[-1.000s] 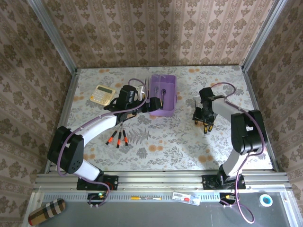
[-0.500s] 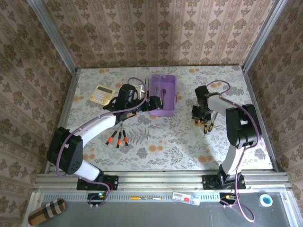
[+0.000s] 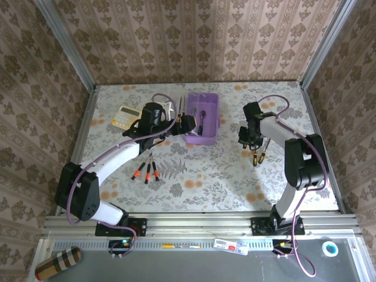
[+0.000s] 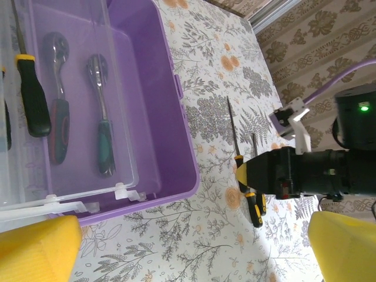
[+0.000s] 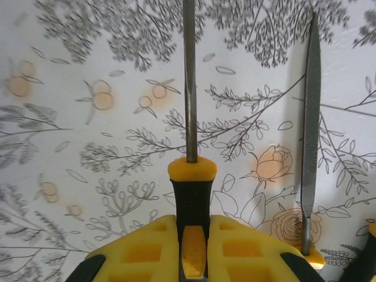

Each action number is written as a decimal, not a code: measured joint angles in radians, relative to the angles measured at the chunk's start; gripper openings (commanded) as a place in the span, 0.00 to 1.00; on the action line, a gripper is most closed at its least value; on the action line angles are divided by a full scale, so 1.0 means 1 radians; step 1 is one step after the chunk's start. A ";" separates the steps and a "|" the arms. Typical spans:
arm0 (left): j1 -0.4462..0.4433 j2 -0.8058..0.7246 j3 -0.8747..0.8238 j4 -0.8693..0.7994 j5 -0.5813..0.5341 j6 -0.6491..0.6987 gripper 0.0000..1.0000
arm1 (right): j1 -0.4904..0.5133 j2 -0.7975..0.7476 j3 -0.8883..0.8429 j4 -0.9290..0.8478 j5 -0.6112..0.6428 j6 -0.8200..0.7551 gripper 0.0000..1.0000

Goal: Pack the tool kit

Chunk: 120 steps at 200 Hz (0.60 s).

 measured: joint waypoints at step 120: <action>0.081 -0.006 0.000 -0.015 -0.014 0.020 1.00 | 0.057 -0.088 0.062 -0.022 -0.005 0.018 0.11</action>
